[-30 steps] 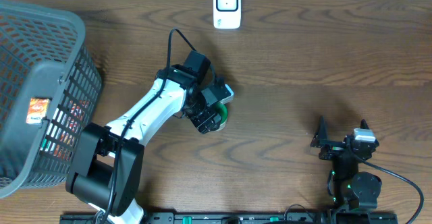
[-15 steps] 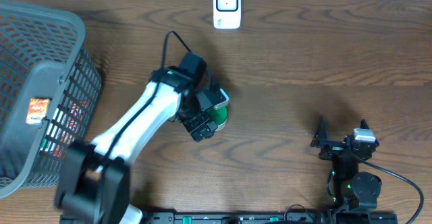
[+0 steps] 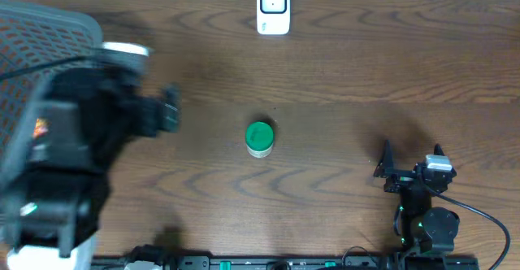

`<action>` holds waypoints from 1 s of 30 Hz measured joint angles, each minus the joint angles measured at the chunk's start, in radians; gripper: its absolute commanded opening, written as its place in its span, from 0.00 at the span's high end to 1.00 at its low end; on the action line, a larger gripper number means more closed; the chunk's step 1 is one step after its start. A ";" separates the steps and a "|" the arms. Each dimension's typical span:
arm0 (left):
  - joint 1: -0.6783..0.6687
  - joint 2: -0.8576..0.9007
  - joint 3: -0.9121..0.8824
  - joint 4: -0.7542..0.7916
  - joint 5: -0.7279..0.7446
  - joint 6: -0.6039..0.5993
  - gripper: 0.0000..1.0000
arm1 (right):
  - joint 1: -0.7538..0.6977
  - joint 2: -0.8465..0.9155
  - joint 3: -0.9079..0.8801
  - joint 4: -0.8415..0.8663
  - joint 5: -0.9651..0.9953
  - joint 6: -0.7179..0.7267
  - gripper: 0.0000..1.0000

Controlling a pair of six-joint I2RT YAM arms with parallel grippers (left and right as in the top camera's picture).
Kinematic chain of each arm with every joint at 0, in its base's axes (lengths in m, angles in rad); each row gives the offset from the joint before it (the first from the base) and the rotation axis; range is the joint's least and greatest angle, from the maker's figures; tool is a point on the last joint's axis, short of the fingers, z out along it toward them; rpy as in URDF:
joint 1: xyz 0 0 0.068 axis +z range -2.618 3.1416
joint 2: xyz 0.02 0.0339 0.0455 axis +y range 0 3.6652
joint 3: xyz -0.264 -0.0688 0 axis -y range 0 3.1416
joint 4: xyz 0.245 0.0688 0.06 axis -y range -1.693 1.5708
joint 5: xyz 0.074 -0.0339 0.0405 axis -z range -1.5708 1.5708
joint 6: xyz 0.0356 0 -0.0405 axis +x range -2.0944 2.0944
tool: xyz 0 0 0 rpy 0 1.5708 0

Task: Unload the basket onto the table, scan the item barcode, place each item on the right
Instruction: 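Lift the bottle out and set it upright on the table center, then reach the left gripper back into the basket and grasp the orange tissue pack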

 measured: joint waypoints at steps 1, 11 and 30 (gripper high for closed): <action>0.067 -0.001 0.044 -0.019 -0.009 -0.040 0.02 | 0.000 0.000 0.000 0.000 0.000 0.000 0.01; 0.541 0.097 0.170 -0.153 -0.024 -0.403 0.02 | 0.000 0.000 0.000 0.000 0.000 0.000 0.01; 0.623 0.703 0.170 -0.108 -0.264 -0.712 0.02 | 0.000 0.000 0.000 0.000 0.000 0.000 0.01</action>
